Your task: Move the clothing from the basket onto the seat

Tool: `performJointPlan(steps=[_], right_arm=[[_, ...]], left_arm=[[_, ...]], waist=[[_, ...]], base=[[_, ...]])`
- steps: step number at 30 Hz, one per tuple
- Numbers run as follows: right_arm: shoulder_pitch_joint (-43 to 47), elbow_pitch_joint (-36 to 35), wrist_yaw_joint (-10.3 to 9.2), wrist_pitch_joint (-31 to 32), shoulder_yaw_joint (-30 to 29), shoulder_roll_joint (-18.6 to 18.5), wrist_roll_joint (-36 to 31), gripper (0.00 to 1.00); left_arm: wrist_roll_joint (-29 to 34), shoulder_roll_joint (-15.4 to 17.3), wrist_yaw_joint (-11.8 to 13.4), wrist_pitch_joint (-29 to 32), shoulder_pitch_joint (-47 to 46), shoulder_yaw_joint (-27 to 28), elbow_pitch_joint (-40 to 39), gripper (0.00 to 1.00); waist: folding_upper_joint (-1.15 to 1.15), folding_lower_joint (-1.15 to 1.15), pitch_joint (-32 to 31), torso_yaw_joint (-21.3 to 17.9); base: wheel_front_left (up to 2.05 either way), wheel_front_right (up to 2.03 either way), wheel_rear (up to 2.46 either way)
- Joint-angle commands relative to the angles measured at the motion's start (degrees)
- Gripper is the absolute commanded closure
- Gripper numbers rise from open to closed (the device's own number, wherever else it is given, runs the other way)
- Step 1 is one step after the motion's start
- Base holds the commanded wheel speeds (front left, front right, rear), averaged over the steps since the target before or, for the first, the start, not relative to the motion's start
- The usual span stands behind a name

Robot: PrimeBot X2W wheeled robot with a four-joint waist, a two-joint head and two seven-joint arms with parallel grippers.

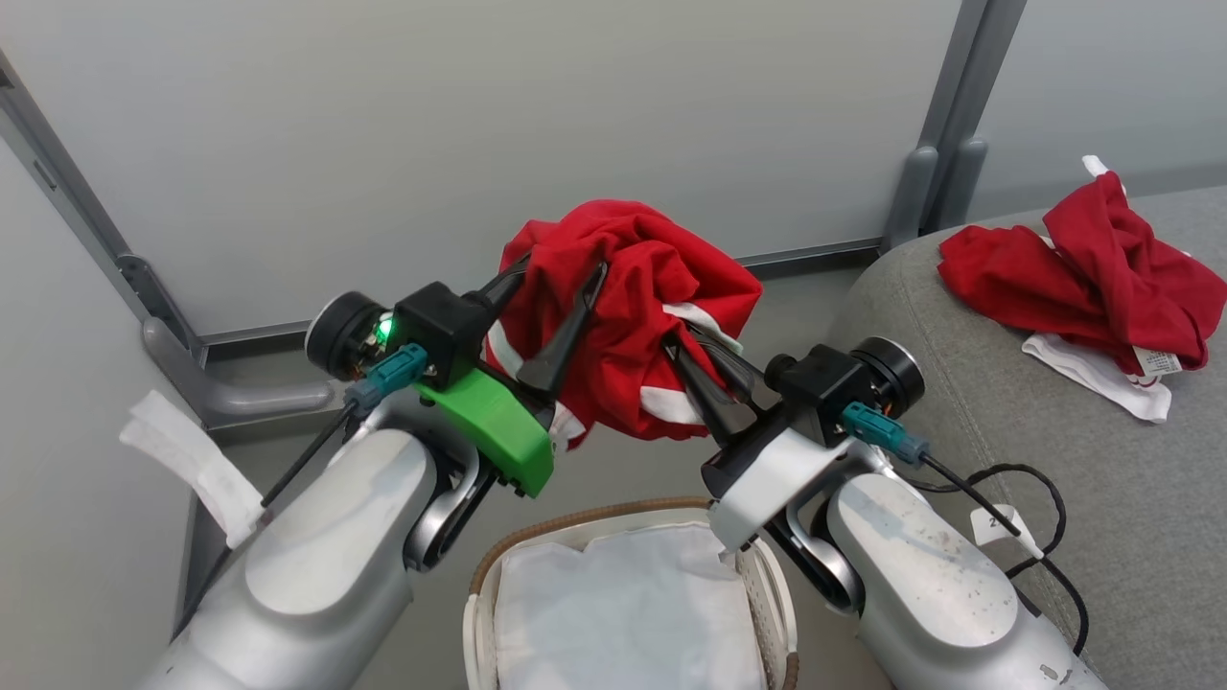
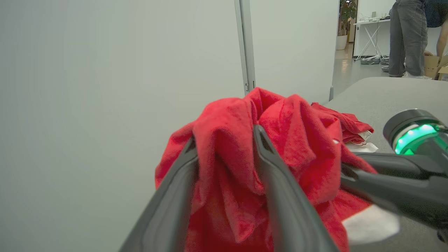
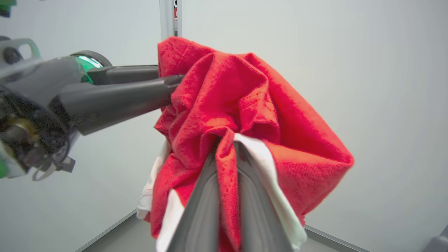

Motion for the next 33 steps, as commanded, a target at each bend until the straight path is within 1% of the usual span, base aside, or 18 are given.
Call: performJointPlan(steps=[1,8,13,22,28,33], right_arm=[[0.97,-0.19,-0.08,-0.11,-0.67,-0.21,-0.59,1.00],[1.99,0.24,-0.08,-0.11,-4.07,-0.20,-2.62,1.00],[3.00,0.06,-0.08,-0.11,-6.79,-0.19,-3.85,1.00],[4.80,-0.06,-0.08,-0.11,-10.54,-0.20,-5.43,1.00],[4.78,-0.29,-0.07,-0.11,-13.02,-0.20,-6.60,1.00],[4.21,-0.52,-0.08,-0.11,-15.19,-0.20,-8.48,1.00]], left_arm=[[-0.96,-0.48,0.41,-0.69,2.06,0.38,0.89,0.00],[-1.87,-1.46,1.03,-2.79,7.54,1.44,5.02,0.00],[-1.73,-2.20,0.36,-3.19,11.85,2.16,7.41,0.00],[1.02,-4.45,-0.69,-3.23,18.94,6.85,5.96,0.00],[3.39,-6.18,-1.24,-3.24,21.25,9.73,5.11,0.00],[5.07,-7.68,-1.72,-3.24,22.28,11.45,4.54,0.00]], waist=[[0.00,0.00,-0.07,-0.11],[0.00,0.00,-0.11,-0.65],[0.00,0.00,-0.16,-1.32],[0.00,0.00,0.24,-3.38],[0.00,0.00,1.06,-6.91],[0.00,0.00,2.15,-11.97]], base=[[0.00,0.00,0.00],[0.00,0.00,0.00],[0.00,0.00,0.00],[0.00,0.00,0.00],[0.00,0.00,0.00],[0.00,0.00,0.00]])
